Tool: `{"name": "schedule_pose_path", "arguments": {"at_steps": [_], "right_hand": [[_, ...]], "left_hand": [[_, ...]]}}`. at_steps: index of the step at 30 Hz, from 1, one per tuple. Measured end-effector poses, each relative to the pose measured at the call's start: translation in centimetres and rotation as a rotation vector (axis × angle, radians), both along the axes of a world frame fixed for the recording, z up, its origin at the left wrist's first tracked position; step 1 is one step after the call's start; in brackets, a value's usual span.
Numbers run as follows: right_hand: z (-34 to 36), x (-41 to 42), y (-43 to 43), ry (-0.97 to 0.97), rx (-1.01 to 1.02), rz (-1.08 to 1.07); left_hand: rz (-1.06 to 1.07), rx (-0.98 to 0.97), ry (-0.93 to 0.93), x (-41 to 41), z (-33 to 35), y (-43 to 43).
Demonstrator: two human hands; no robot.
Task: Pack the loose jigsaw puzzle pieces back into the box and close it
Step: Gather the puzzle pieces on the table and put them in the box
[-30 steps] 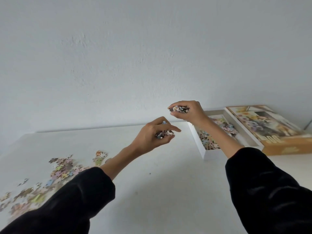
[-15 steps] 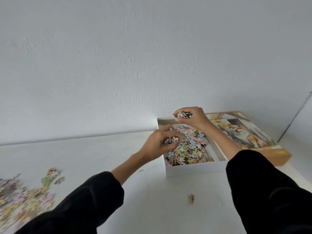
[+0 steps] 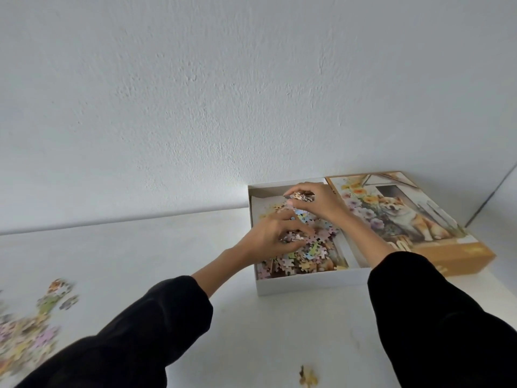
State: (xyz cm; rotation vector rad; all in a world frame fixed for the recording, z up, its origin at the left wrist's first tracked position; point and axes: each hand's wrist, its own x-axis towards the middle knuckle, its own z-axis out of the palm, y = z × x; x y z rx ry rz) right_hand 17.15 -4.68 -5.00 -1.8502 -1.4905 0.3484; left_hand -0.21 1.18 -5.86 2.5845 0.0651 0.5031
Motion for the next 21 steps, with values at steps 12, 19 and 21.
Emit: {"name": "schedule_pose_path", "arguments": {"at_steps": [12,19,21], "right_hand": [[0.0,-0.8,-0.3,0.104,0.037,0.022],[1.5,-2.7,-0.9,0.114,0.067,0.024],[2.0,-3.5,-1.1,0.104,0.082,0.031]], "left_hand": [[-0.04,0.031,0.031,-0.7,0.0,-0.1],[-0.054,0.018,-0.011,-2.2,1.2,-0.9],[-0.058,0.01,-0.041,-3.1,1.6,-1.0]]}}
